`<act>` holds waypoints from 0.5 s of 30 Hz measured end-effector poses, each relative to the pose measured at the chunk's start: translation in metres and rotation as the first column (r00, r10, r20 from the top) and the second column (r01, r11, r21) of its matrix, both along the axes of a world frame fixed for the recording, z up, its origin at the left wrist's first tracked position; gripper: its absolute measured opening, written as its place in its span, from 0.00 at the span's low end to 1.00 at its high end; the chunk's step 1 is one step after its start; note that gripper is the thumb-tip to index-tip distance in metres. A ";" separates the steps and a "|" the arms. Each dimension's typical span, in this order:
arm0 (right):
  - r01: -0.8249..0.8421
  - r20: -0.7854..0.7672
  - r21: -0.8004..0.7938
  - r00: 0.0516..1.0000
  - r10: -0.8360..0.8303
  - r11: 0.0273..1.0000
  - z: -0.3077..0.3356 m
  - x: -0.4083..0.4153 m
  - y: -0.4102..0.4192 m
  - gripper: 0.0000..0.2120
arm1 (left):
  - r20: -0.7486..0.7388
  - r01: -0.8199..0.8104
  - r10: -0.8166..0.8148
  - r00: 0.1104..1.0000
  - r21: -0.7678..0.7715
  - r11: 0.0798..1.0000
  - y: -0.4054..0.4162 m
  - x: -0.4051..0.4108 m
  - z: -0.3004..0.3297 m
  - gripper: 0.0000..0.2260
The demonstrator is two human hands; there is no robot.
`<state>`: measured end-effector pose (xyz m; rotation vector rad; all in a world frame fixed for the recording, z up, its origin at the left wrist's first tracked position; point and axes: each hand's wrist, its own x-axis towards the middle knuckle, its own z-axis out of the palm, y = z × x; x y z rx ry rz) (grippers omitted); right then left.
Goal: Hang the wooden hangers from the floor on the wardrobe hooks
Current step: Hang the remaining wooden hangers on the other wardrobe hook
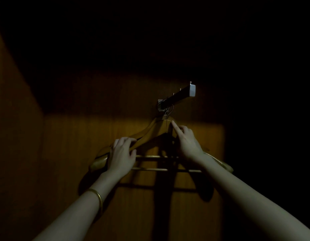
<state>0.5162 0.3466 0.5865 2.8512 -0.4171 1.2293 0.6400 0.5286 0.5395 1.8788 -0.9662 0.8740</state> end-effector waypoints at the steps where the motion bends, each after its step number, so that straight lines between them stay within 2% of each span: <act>1: 0.009 0.007 0.004 1.000 -0.010 1.000 -0.001 -0.003 0.004 0.40 | 0.011 -0.012 0.012 1.000 0.004 1.000 0.001 -0.003 -0.001 0.14; 4: 0.038 0.075 -0.022 0.997 -0.036 0.999 -0.009 -0.014 0.015 0.34 | 0.055 -0.016 0.018 0.998 -0.024 1.000 0.003 -0.017 -0.008 0.13; 7: -0.011 0.114 -0.044 0.993 0.016 0.999 -0.032 -0.029 0.026 0.22 | 0.062 0.082 -0.080 0.995 -0.018 0.997 0.006 -0.037 -0.028 0.13; 11: -0.097 0.007 0.006 0.995 0.097 0.995 -0.083 -0.046 0.039 0.17 | -0.016 0.185 -0.185 0.983 0.105 0.977 0.013 -0.057 -0.078 0.13; 15: -0.135 -0.141 0.126 0.978 0.153 0.983 -0.140 -0.059 0.046 0.17 | -0.188 0.229 -0.191 0.963 0.209 0.951 0.018 -0.076 -0.132 0.14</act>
